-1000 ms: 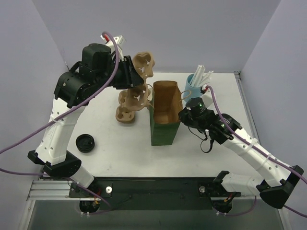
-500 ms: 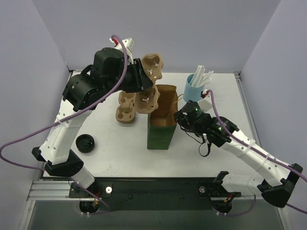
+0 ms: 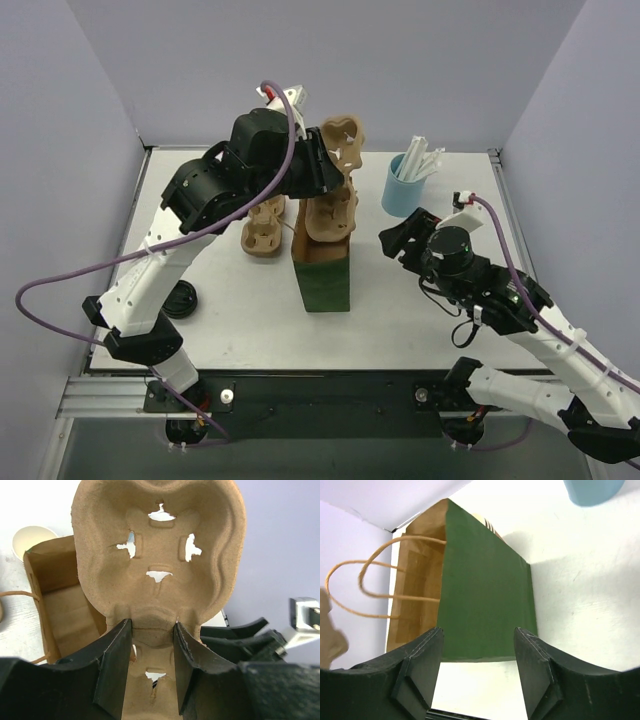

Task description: Pack the takeout coffee

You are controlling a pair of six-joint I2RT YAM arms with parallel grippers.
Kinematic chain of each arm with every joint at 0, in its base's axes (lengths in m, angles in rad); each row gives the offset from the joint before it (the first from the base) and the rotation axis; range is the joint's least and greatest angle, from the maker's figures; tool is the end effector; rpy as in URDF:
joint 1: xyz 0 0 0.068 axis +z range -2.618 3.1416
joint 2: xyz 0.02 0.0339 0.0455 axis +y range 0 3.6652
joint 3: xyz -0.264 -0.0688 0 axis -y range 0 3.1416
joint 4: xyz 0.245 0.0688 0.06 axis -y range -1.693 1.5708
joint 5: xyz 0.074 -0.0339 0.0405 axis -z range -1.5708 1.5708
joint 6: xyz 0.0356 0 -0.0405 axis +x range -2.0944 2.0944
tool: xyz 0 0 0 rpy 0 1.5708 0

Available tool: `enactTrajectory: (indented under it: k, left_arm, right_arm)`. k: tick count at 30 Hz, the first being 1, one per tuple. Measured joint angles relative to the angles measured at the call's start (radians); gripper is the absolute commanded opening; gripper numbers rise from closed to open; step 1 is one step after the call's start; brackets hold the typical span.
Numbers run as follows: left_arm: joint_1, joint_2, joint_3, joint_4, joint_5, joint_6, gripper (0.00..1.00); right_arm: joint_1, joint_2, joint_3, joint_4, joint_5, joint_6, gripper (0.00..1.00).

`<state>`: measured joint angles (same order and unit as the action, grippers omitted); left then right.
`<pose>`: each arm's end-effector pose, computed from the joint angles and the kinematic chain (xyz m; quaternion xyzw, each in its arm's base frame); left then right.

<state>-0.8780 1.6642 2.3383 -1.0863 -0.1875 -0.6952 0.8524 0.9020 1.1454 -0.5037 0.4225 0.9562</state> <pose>0.1957 -0.2254 0.5325 0.0250 0.8344 -0.3305 0.4404 0.1311 0.1278 0.4105 0.1678 0.7676 0.3655 0.4990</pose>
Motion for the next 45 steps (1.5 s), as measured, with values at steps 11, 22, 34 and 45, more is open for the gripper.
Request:
enactTrajectory:
  k: [11, 22, 34, 45]
  left_arm:
    - [-0.004, 0.017, -0.011, -0.001, -0.077, -0.004, 0.27]
    - [-0.004, -0.003, -0.106, -0.010, -0.121, -0.004, 0.27]
    - [-0.004, -0.039, -0.116, -0.011, -0.134, -0.003, 0.27]
    - [-0.004, -0.042, -0.187, -0.009, -0.134, -0.003, 0.27]
  right_arm:
    - [-0.145, 0.037, 0.092, 0.054, -0.173, -0.245, 0.55]
    - [-0.225, 0.097, 0.071, 0.299, -0.453, -0.111, 0.52]
    - [-0.224, 0.133, 0.070, 0.311, -0.445, -0.009, 0.52]
    - [-0.224, 0.179, 0.070, 0.311, -0.435, -0.002, 0.48]
